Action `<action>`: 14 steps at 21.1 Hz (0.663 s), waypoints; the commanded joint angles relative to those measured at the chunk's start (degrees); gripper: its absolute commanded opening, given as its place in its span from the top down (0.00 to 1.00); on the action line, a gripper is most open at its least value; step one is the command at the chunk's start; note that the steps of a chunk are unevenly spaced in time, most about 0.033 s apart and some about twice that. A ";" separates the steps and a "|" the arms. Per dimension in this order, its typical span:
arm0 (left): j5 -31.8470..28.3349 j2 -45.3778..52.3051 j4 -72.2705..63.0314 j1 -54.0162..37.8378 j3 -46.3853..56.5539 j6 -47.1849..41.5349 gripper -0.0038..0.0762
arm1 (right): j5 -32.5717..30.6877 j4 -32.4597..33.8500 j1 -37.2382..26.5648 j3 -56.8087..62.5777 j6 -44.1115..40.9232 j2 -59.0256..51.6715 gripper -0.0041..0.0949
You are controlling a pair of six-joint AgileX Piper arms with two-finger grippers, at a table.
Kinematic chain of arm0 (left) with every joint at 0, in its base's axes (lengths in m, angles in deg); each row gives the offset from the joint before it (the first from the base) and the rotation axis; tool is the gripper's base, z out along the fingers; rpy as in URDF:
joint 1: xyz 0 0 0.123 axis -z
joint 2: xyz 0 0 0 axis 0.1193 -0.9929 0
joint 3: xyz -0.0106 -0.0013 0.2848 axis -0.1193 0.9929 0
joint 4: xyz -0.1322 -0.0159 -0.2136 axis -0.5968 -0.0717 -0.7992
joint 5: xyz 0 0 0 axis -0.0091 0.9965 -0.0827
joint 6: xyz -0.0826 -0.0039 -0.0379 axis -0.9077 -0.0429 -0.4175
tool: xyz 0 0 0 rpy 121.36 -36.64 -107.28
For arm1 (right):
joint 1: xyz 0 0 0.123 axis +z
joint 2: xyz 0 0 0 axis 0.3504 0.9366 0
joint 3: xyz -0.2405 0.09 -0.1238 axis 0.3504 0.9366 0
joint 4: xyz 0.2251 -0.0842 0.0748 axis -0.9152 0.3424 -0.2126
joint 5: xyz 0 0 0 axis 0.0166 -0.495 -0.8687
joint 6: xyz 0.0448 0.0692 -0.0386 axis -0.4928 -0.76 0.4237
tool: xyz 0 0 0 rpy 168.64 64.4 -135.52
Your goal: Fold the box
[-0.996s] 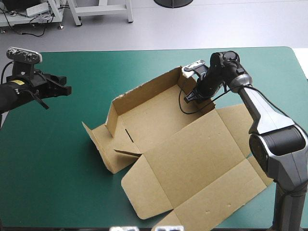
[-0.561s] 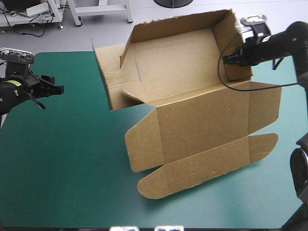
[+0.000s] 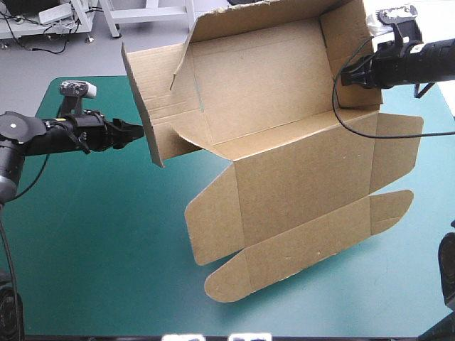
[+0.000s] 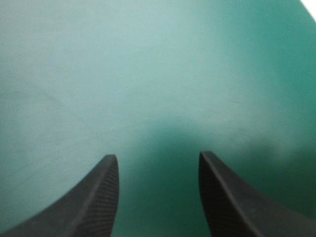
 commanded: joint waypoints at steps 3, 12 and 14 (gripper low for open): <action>15.10 -2.35 -27.29 -0.10 -1.53 9.27 0.50 | -0.41 -2.88 -0.32 -1.79 0.39 -0.91 0.98; 15.10 -2.07 -36.23 0.10 -1.53 6.03 0.50 | 0.36 -0.94 0.62 -1.79 0.39 1.95 0.98; 15.10 -1.82 -37.03 0.24 -1.53 5.80 0.50 | 1.67 -0.66 1.78 -1.79 0.39 2.52 0.98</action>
